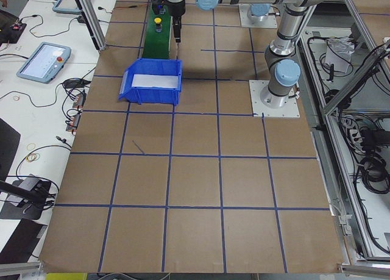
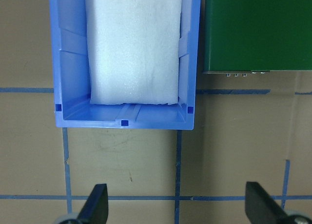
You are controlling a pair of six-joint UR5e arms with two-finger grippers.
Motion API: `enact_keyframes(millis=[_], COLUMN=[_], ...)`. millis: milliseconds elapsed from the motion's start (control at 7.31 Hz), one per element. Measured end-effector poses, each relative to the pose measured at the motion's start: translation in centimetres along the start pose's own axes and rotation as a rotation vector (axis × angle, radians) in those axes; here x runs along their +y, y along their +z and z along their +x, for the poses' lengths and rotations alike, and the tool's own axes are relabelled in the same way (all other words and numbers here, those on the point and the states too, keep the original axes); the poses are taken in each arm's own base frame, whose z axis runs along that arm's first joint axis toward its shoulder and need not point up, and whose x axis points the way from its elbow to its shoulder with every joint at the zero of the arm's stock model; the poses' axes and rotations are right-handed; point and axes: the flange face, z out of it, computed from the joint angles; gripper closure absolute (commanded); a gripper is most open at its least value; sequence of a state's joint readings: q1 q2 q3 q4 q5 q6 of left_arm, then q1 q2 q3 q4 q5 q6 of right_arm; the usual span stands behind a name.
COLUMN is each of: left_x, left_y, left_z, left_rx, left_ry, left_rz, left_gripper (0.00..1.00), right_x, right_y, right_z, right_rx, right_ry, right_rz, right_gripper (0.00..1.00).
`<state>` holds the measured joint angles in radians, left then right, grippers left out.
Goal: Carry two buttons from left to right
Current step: 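Move the right gripper toward the belt's far end near the red button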
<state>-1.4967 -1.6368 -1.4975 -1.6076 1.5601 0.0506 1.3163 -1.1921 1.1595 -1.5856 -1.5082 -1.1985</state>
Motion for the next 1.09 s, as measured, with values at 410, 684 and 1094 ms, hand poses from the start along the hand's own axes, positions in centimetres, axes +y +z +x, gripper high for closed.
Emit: enact_keyframes(millis=[410,684,1094], left_x=[0.0,0.0,0.0], left_y=[0.0,0.0,0.0], left_z=[0.0,0.0,0.0], left_rx=[-0.001,-0.001,-0.002], left_ry=[0.000,0.001,0.000], left_rz=[0.000,0.001,0.002], left_gripper=[0.00,0.00,0.00], right_x=[-0.1,0.2,0.8], right_y=[6.0,9.8,14.2], right_z=[1.6,1.7,1.2], right_rx=[-0.022,-0.058,-0.050], right_ry=[-0.168,-0.210,-0.293], right_rz=[-0.019,-0.036,-0.035], right_gripper=[0.00,0.00,0.00])
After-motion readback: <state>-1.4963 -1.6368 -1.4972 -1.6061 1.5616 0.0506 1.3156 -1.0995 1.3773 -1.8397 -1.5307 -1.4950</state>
